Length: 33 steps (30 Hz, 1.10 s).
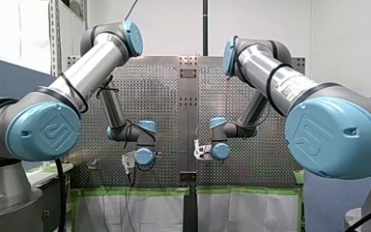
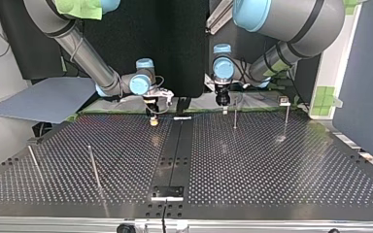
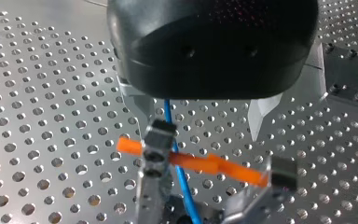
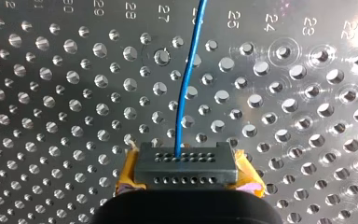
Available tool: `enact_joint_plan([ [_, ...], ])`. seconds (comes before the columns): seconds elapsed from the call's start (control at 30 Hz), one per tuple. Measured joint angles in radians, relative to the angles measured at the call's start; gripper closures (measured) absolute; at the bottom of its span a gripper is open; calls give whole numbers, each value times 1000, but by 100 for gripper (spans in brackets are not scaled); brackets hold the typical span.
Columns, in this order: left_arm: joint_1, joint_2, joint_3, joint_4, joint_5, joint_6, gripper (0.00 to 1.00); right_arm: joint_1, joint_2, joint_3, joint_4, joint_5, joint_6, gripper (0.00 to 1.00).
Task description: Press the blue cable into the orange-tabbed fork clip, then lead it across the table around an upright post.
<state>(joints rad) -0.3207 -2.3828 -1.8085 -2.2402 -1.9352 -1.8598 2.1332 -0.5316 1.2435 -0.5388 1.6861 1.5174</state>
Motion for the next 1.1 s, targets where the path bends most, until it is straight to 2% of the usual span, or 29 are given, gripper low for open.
enact_joint_plan([
  [0.63, 2, 0, 0, 22, 10, 38, 0, -6, 24, -7, 0, -3, 0, 100],
  [0.7, 1, 0, 0, 22, 3, 38, 22, -6, 24, -7, 0, -3, 0, 100],
  [0.73, 1, 0, 0, 22, 0, 38, 22, -6, 24, -8, 0, -3, 0, 100],
  [0.77, 1, 0, 0, 22, -3, 38, 29, -6, 24, -8, 0, -3, 0, 100],
  [0.8, 0, 0, 0, 22, -7, 39, 58, -7, 24, -8, 0, -3, 0, 100],
  [0.83, 0, 0, 0, 22, -11, 39, 58, -7, 24, -9, 0, -3, 0, 100],
  [0.87, 0, 0, 0, 22, -14, 39, 75, -7, 24, -9, 0, -3, 0, 100],
  [0.9, -2, 0, 0, 23, -17, 42, 100, -7, 24, -9, 0, -3, 0, 100],
  [1.1, -9, 0, 0, 36, -18, 64, 100, -8, 24, -9, 1, -3, 0, 100],
])
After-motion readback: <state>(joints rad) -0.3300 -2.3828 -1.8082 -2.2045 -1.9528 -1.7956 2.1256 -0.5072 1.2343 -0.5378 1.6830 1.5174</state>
